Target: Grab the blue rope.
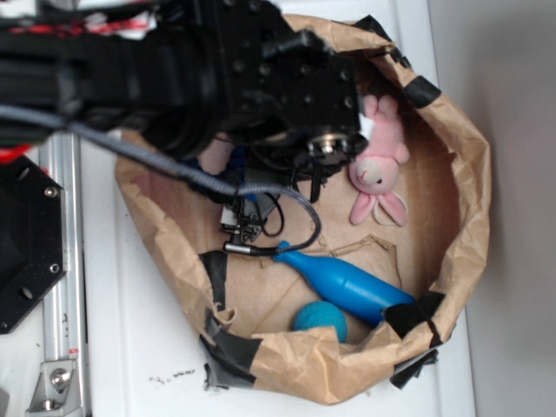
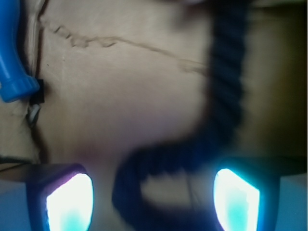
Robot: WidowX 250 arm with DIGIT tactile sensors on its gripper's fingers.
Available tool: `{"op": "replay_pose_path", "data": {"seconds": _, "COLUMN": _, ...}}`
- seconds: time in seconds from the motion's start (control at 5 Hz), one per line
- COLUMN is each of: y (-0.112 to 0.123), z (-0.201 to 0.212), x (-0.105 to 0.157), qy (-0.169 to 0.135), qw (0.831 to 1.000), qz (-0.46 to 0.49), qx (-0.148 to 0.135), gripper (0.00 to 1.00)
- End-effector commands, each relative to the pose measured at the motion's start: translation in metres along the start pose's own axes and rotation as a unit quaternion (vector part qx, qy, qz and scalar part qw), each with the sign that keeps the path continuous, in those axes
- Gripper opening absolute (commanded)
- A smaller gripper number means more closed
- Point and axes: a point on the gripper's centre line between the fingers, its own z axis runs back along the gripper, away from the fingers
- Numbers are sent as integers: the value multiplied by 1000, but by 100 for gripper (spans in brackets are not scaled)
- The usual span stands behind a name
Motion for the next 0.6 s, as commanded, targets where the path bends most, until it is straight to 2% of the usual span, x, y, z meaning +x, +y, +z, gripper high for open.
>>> {"op": "replay_pose_path", "data": {"seconds": 0.0, "y": 2, "z": -6, "x": 13, "qy": -4, "qw": 987, "qz": 156, "qx": -34, "gripper": 100}}
{"op": "replay_pose_path", "data": {"seconds": 0.2, "y": -2, "z": -6, "x": 17, "qy": 2, "qw": 977, "qz": 211, "qx": -27, "gripper": 100}}
{"op": "replay_pose_path", "data": {"seconds": 0.4, "y": -4, "z": -6, "x": 22, "qy": 5, "qw": 977, "qz": 213, "qx": -29, "gripper": 100}}
